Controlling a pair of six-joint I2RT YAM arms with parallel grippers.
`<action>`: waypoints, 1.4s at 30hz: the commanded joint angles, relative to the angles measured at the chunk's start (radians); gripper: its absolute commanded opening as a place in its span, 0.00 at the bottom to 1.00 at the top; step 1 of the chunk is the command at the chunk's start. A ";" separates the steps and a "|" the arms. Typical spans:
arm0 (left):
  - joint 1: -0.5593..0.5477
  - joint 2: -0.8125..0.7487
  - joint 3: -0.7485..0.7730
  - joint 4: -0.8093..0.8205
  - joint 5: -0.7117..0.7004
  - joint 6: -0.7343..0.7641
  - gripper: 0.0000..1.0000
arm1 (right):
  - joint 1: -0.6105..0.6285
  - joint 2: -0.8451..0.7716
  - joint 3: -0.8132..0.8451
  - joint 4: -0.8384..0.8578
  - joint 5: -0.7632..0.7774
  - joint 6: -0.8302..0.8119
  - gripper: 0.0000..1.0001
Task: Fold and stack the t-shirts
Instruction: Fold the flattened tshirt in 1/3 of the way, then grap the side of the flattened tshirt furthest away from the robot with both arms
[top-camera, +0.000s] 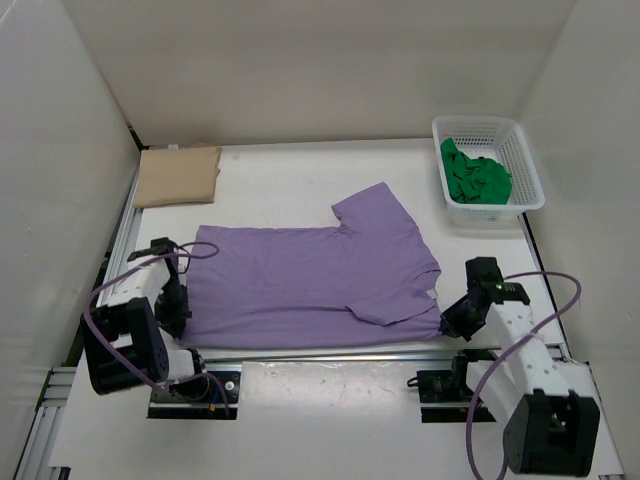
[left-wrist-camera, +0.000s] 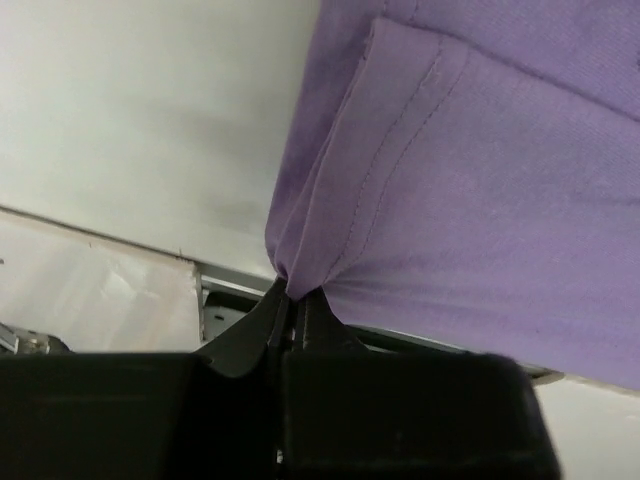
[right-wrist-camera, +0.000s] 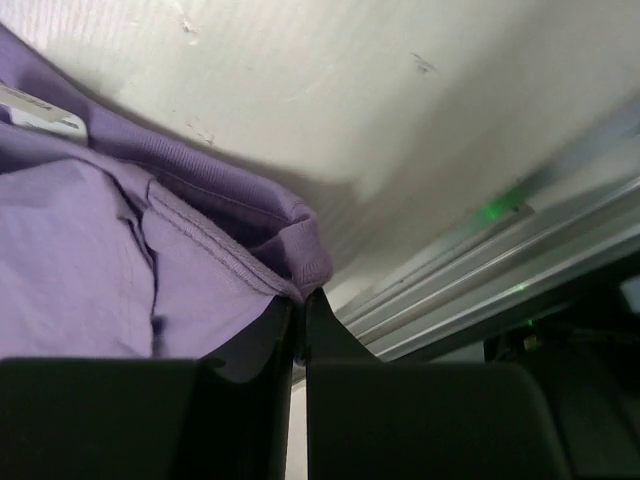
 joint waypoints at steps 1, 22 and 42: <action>0.009 -0.073 -0.014 -0.032 -0.079 0.007 0.10 | -0.002 -0.098 0.011 -0.136 0.110 0.120 0.05; 0.016 0.320 0.696 0.144 0.255 0.007 0.73 | 0.315 0.850 1.192 0.008 0.129 -0.380 0.80; -0.004 0.794 0.977 0.235 0.300 0.007 0.81 | 0.265 1.678 1.835 0.123 0.117 -0.155 0.76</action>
